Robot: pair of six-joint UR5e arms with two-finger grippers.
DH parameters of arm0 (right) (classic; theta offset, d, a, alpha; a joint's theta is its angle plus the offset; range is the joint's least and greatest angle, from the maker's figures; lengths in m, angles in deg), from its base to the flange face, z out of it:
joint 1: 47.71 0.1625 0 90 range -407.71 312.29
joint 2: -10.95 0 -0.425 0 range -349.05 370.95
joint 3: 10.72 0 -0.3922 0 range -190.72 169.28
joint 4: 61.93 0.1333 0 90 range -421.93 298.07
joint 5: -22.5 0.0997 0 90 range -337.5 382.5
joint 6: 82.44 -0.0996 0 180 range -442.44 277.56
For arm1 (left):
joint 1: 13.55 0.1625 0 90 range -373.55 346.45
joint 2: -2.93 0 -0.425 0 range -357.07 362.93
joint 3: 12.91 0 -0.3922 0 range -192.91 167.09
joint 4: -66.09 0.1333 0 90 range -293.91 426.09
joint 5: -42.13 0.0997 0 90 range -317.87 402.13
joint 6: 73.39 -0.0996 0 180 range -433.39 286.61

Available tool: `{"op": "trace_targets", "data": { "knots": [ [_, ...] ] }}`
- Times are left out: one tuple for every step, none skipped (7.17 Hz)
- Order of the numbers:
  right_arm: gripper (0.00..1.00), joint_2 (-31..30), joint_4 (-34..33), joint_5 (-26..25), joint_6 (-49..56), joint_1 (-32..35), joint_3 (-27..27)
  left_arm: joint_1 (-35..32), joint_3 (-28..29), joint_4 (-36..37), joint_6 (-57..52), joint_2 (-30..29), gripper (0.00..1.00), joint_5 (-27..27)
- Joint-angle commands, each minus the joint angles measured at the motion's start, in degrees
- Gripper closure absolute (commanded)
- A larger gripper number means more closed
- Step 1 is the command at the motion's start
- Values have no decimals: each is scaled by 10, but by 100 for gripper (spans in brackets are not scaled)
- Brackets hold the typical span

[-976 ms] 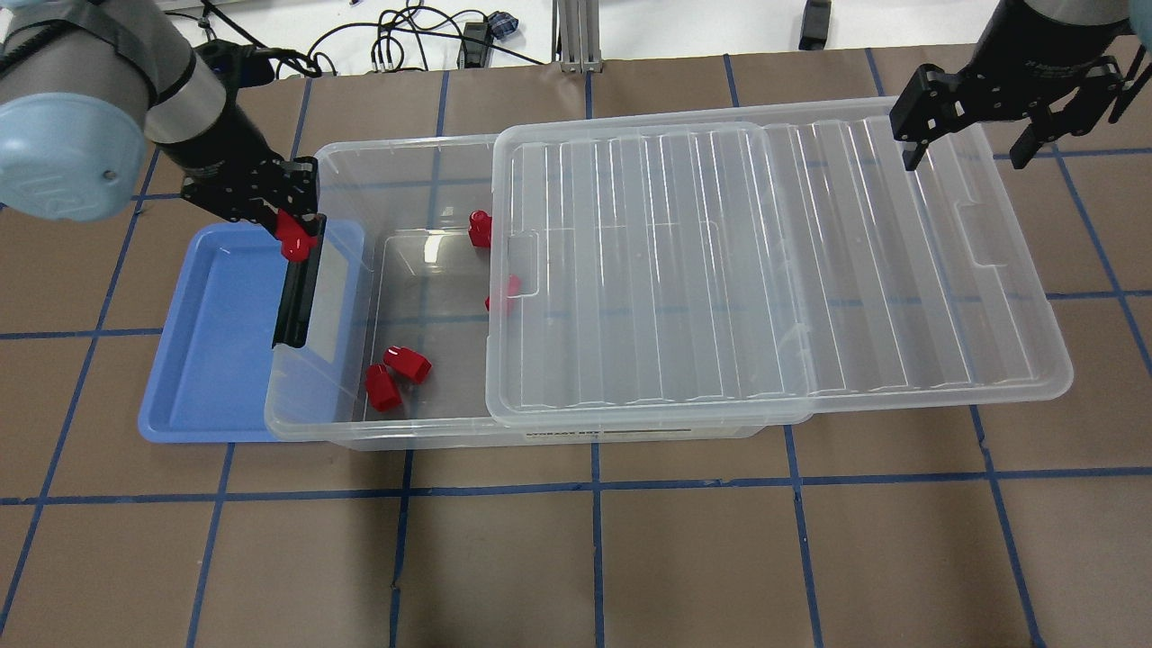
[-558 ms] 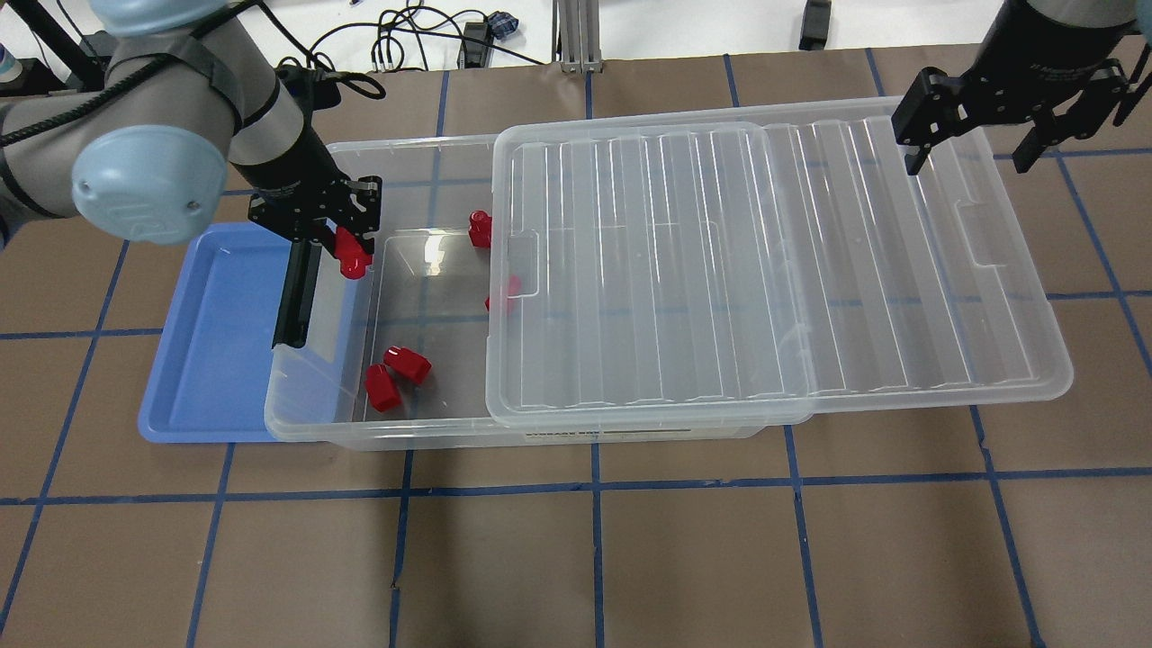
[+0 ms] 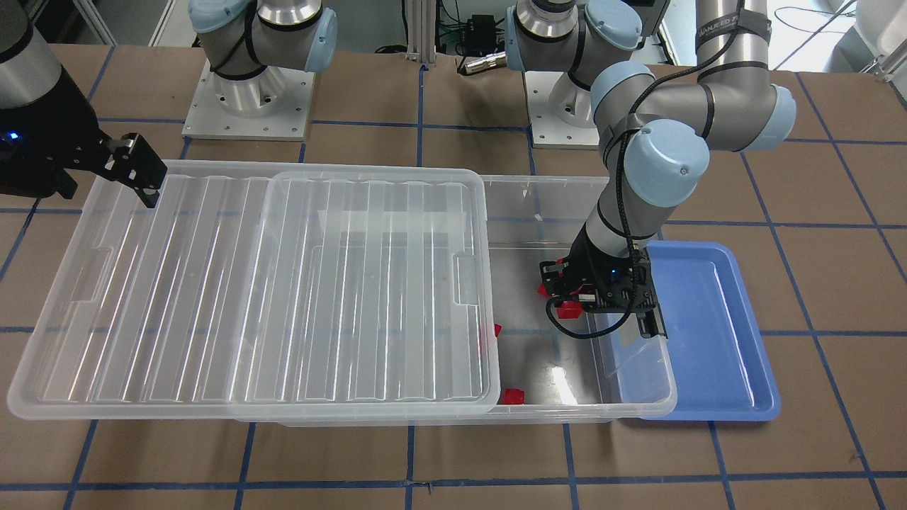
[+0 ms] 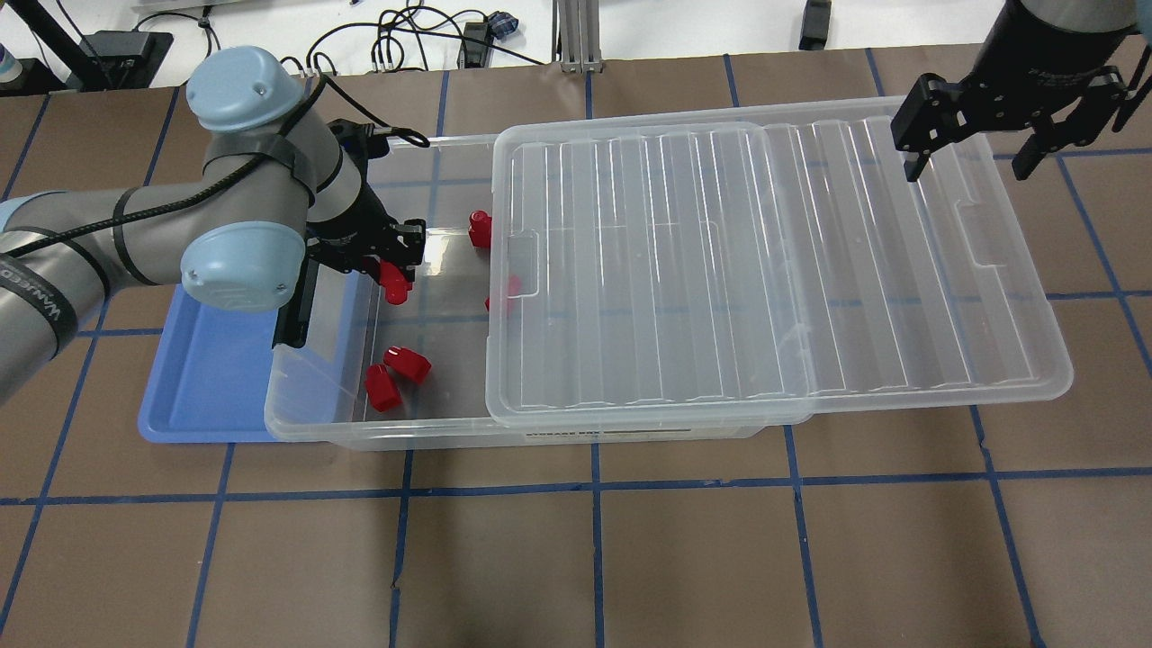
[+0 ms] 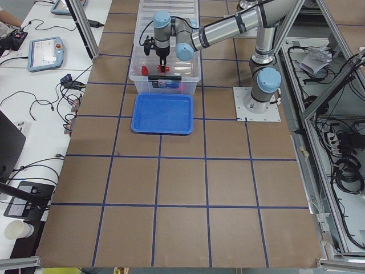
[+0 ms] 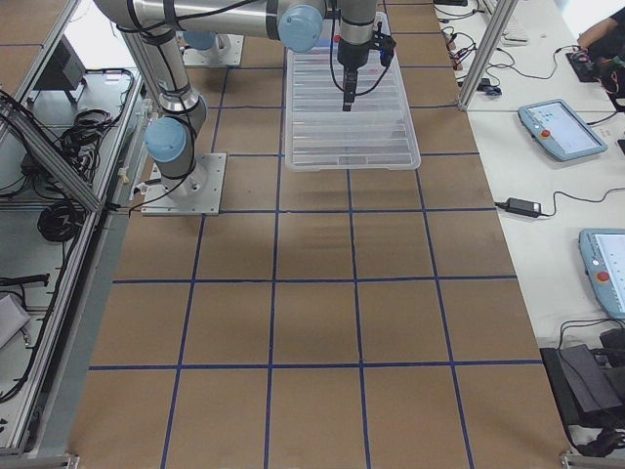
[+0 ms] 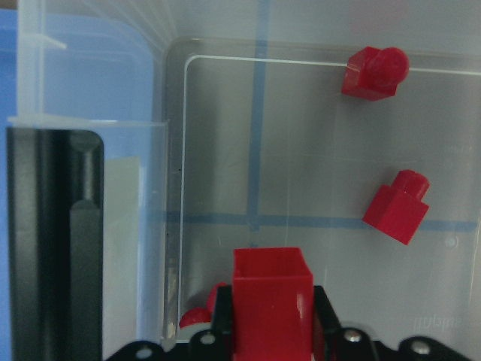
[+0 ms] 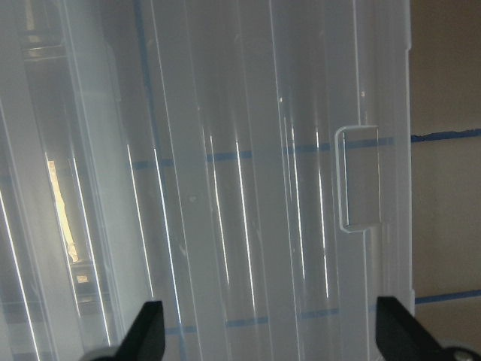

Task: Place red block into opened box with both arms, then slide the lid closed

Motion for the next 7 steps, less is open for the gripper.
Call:
{"op": "trace_targets", "data": {
  "knots": [
    [0,-1,0,-3,0,1,0,-9,-5,11,30,-22,99,0],
    [0,-1,0,-3,0,1,0,-9,-9,11,25,-26,99,1],
    [0,-1,0,-4,0,1,0,-9,-17,13,15,-30,99,2],
    [0,-1,1,-5,0,1,1,-9,-19,32,17,-47,99,1],
    [0,0,1,-5,0,1,1,-9,-20,49,15,-53,99,1],
    [0,-1,1,-5,0,1,1,-9,-20,49,18,-60,99,1],
    [0,-1,1,-5,0,1,1,-9,-20,50,14,-64,92,1]
  ]
}}
